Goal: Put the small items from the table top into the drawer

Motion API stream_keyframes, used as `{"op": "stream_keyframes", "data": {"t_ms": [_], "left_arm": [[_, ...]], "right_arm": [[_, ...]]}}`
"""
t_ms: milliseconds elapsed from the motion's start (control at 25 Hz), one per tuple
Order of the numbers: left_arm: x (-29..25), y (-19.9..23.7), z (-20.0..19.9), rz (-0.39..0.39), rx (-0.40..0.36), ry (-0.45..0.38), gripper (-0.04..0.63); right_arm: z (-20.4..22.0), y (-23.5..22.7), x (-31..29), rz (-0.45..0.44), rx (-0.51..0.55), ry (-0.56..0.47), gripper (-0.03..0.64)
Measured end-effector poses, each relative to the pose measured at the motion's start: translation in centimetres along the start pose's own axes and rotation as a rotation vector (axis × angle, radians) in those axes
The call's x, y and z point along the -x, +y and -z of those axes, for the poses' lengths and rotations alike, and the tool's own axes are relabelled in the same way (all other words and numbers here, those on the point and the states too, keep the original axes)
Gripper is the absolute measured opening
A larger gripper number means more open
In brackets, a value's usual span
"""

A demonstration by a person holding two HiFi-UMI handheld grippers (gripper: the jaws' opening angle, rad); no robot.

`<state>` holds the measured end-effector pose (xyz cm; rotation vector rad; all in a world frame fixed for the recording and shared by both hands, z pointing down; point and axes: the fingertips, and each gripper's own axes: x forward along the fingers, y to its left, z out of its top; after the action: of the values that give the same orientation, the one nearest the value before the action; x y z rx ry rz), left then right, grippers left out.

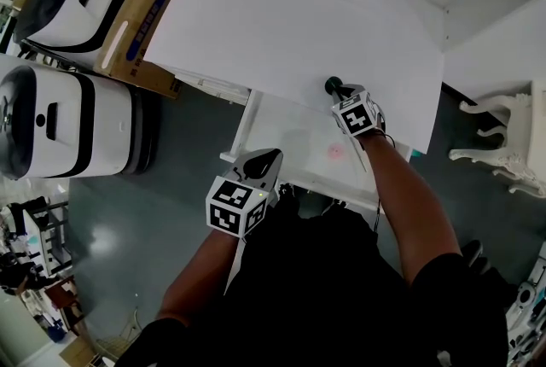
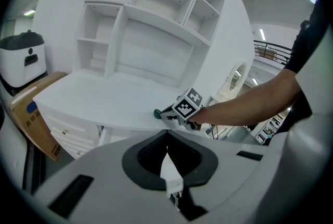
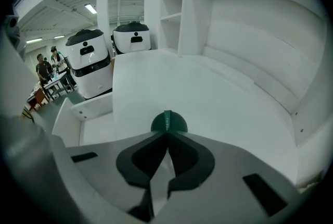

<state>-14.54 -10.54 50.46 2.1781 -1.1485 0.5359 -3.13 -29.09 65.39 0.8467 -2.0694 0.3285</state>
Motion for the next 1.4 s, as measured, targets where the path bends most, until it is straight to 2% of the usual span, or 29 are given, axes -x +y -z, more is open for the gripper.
{"op": "stream_keyframes", "data": {"t_ms": [320, 640, 920, 1160, 1400], "left_arm": [[-0.2, -0.1, 0.2, 0.002, -0.009, 0.003, 0.003], [-1.1, -1.2, -0.1, 0.034, -0.031, 0.012, 0.003], [-1.7, -2.3, -0.3, 0.05, -0.056, 0.026, 0.003], [-2.7, -3.4, 0.2, 0.061, -0.062, 0.056, 0.003], [-3.7, -5.3, 1.2, 0.087, -0.076, 0.093, 0.003]], "right_arm": [[-0.2, 0.4, 1.6, 0.003, -0.001, -0.05, 0.029], [-0.2, 1.4, 5.6, 0.0, -0.027, -0.13, 0.029], [3.4, 3.3, 10.4, -0.039, -0.043, -0.147, 0.03], [10.8, 5.5, 11.4, -0.078, -0.057, -0.047, 0.031], [17.7, 8.2, 9.6, -0.167, 0.042, 0.142, 0.031]]}}
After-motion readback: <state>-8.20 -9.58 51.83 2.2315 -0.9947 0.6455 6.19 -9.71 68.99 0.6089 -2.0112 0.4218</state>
